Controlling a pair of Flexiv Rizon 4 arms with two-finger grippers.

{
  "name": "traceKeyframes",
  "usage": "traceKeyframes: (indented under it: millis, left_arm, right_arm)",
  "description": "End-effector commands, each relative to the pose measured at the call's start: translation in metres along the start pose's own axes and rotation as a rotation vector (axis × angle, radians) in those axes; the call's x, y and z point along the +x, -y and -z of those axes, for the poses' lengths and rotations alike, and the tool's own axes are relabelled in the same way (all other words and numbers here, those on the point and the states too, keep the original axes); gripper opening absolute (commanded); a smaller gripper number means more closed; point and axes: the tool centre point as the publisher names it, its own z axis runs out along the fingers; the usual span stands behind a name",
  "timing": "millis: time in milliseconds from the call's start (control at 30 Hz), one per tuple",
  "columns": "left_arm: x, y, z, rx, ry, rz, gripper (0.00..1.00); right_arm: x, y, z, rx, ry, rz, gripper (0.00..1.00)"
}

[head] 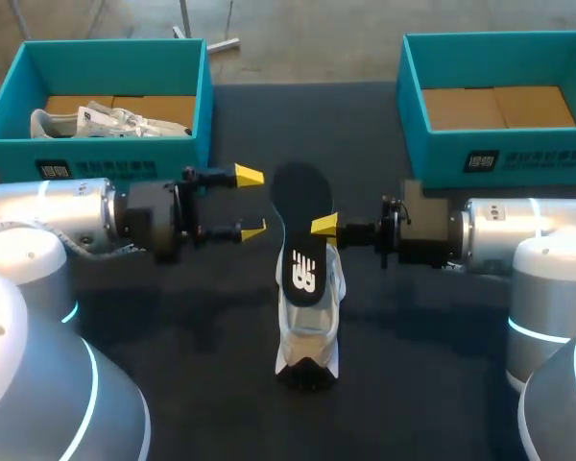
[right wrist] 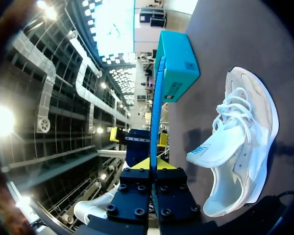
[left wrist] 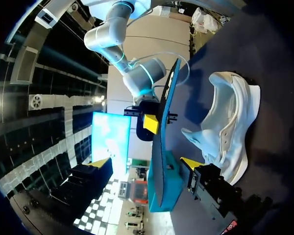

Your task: Take the shoe out of the shoebox, open the shoe tongue, remove and reinsert the insole, then place the shoe into the shoebox

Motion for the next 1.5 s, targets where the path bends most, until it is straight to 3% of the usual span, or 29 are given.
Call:
traceKeyframes:
  millis: [33,300,533,567,1500]
  left_arm:
    - [0.002,-0.004,-0.009,-0.001,-0.014,-0.013,0.77]
    - [0.010,-0.006,-0.013,-0.070,-0.021,-0.044,0.76]
    - [0.011,-0.007,-0.020,-0.070,-0.024,-0.046,0.56]
    - [0.011,-0.008,-0.021,-0.070,-0.025,-0.047,0.50]
    - [0.014,-0.012,-0.051,-0.073,-0.041,-0.083,0.23]
  right_arm:
    - [0.000,0.001,-0.002,-0.003,0.002,0.000,0.00]
    - [0.000,0.001,-0.002,-0.003,0.002,0.000,0.00]
    - [0.000,0.001,-0.002,-0.003,0.002,0.000,0.00]
    - [0.000,0.001,-0.002,-0.003,0.002,0.000,0.00]
    - [0.000,0.001,-0.002,-0.003,0.002,0.000,0.00]
